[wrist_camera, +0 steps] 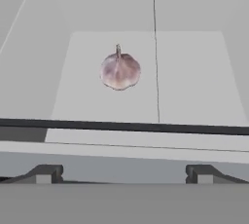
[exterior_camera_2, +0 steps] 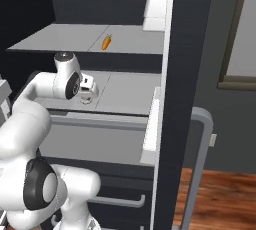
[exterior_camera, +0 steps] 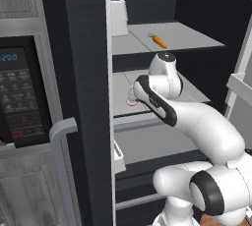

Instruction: Retrieve the bottle and the shaker from the cabinet and place them next to the mixing bowl on the counter. Then add garlic from the fridge to the mixing bowl.

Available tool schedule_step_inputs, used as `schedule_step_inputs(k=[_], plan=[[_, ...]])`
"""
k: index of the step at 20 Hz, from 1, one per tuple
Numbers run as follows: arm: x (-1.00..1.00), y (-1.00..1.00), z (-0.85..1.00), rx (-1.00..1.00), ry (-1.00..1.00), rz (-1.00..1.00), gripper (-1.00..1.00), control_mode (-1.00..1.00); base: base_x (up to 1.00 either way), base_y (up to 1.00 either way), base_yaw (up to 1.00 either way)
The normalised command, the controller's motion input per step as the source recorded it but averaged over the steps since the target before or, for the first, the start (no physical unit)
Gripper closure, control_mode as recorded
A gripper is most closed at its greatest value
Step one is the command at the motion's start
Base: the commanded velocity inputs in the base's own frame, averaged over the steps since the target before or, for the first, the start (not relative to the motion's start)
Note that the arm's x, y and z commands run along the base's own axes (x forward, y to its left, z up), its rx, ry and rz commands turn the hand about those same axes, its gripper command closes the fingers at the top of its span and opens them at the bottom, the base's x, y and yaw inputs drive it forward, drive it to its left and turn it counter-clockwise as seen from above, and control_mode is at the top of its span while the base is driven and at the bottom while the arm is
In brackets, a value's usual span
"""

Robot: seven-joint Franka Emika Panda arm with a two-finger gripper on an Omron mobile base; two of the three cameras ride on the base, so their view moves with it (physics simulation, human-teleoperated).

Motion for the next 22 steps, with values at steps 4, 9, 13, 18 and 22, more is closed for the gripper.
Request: schedule_step_inputs(k=[4,9,13,18,22], plan=[[0.06,0.19,-0.26,0.0,0.0,0.07,-1.0,-1.0,0.0,0.0,0.0],[0.01,0.13,-0.15,0.0,0.0,0.02,-1.0,-1.0,0.0,0.0,0.0],[0.2,0.02,-0.03,0.0,0.0,0.0,-1.0,-1.0,0.0,0.0,0.0],[0.23,-0.01,0.0,0.0,0.0,0.0,-1.0,-1.0,0.0,0.0,0.0],[0.09,-0.05,0.0,0.0,0.0,0.0,-1.0,-1.0,0.0,0.0,0.0]])
